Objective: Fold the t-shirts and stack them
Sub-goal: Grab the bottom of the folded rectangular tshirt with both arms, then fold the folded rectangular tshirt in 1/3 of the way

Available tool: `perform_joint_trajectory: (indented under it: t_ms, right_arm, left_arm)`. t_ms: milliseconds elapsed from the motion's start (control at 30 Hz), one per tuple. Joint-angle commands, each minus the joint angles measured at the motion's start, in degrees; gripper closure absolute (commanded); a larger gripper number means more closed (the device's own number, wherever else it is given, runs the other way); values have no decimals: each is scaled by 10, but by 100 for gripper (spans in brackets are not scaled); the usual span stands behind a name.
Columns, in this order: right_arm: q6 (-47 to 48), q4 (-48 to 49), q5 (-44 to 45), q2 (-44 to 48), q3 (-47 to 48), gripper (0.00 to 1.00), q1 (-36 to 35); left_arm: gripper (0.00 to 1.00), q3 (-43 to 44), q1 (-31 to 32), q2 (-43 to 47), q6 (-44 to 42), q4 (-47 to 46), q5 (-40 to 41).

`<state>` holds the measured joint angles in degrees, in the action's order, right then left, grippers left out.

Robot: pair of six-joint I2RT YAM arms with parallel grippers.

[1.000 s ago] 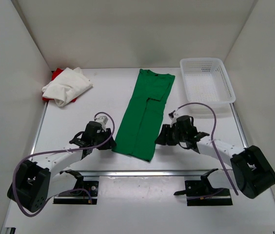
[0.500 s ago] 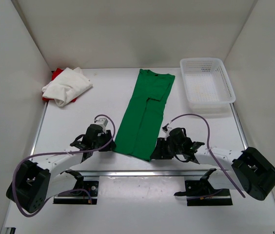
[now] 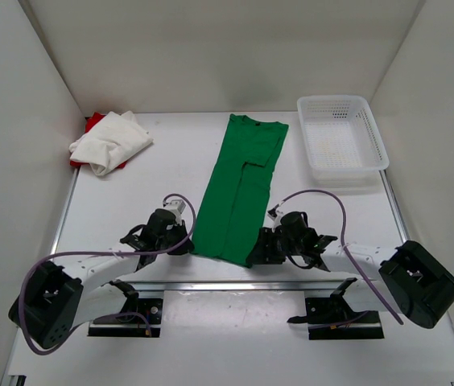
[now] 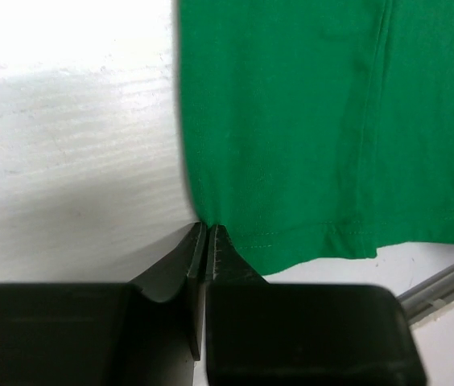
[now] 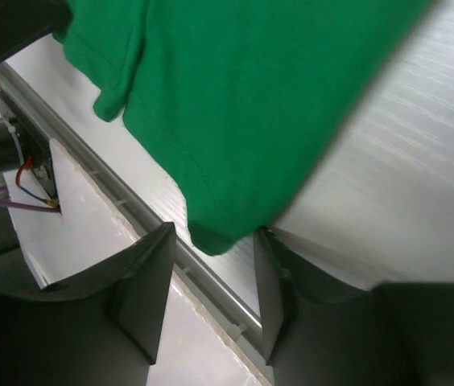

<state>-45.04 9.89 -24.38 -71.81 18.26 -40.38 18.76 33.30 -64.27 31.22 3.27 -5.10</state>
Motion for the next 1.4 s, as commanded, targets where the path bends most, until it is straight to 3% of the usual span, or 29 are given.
perform_joint_trajectory:
  t_ms: [0, 100, 200, 267, 500, 633, 767, 933, 1133, 1367]
  right_arm:
    - [1, 3, 6, 14, -9, 56, -7]
    - [-7, 1, 4, 24, -21, 61, -9]
    - [-6, -9, 3, 24, -17, 88, -10]
    - [-8, -21, 13, 32, -22, 97, -19]
    - [-35, -122, 28, 117, -17, 100, -90]
    - [10, -166, 43, 163, 23, 100, -39]
    - [85, -177, 29, 142, 92, 100, 66]
    - [153, -129, 3, 36, 184, 100, 201]
    - [170, -106, -9, -113, 301, 100, 273]
    - [172, -78, -22, -243, 387, 100, 306]
  left_arm:
    - [98, -7, 12, 26, 9, 32, -13]
    - [100, -13, 30, 43, 18, 45, -3]
    - [100, -22, 30, 53, 20, 47, -8]
    - [100, -26, 36, 66, 22, 55, -3]
    - [100, -20, 68, 164, 47, 147, -26]
    - [100, 50, 40, 198, 32, 197, -28]
    - [100, 161, 7, 109, -10, 174, -14]
    - [100, 299, -40, -62, -21, 93, -10]
    - [100, 488, -75, -295, -34, 102, -3]
    - [100, 635, -87, -447, -40, 128, -3]
